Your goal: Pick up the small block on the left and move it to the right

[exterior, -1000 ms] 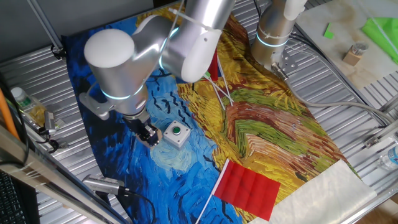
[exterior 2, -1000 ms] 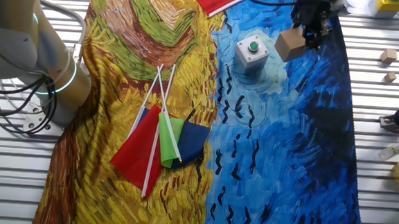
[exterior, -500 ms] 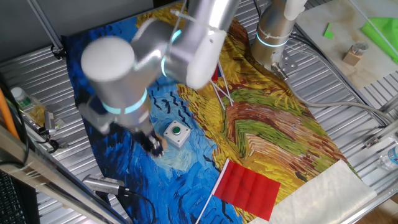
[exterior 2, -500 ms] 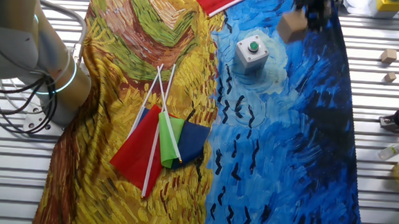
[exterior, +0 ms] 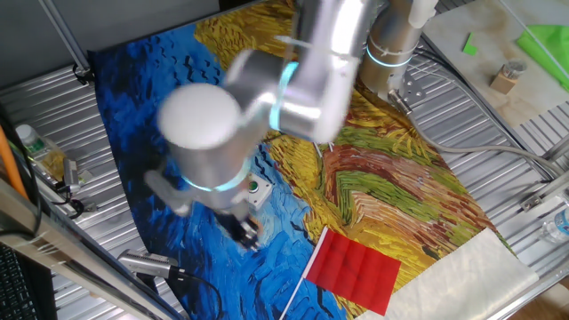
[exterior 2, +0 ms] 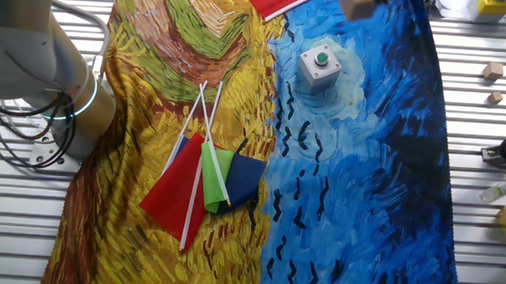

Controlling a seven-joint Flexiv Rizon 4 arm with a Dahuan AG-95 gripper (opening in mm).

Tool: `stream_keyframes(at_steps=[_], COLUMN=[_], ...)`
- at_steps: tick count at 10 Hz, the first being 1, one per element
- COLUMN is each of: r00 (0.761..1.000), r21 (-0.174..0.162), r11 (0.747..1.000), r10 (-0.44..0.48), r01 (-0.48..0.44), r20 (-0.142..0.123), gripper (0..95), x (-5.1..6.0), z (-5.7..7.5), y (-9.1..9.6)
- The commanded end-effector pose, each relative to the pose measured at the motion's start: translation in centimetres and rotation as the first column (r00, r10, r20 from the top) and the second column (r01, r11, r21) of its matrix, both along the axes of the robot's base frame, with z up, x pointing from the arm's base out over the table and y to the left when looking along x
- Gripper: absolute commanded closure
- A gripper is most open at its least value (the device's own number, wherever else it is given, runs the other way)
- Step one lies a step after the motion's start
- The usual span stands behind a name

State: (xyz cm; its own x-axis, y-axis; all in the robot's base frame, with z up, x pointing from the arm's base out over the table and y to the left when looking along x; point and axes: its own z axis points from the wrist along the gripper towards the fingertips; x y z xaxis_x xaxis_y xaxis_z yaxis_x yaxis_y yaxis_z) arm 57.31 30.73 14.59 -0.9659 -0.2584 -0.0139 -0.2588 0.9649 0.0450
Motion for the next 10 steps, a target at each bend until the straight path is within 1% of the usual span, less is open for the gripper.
stream_keyframes(at_steps=[1, 3, 4, 6, 8, 10], r00=[1.0, 0.999, 0.999, 0.998, 0.997, 0.995], r21=[0.0, 0.004, 0.006, 0.003, 0.002, 0.006], r11=[1.0, 1.0, 1.0, 1.0, 1.0, 1.0], r10=[-0.02, -0.012, -0.009, -0.002, 0.012, 0.017], r01=[0.02, 0.012, 0.008, 0.002, -0.012, -0.018], r20=[0.019, 0.045, 0.052, 0.064, 0.081, 0.097], gripper=[95.0, 95.0, 95.0, 95.0, 95.0, 95.0], x=[-0.7, -0.9, -1.0, -1.0, -1.1, -1.1], z=[-1.3, -3.1, -4.2, -5.6, -6.5, -6.6], y=[2.3, 2.3, 2.2, 2.2, 2.1, 2.1])
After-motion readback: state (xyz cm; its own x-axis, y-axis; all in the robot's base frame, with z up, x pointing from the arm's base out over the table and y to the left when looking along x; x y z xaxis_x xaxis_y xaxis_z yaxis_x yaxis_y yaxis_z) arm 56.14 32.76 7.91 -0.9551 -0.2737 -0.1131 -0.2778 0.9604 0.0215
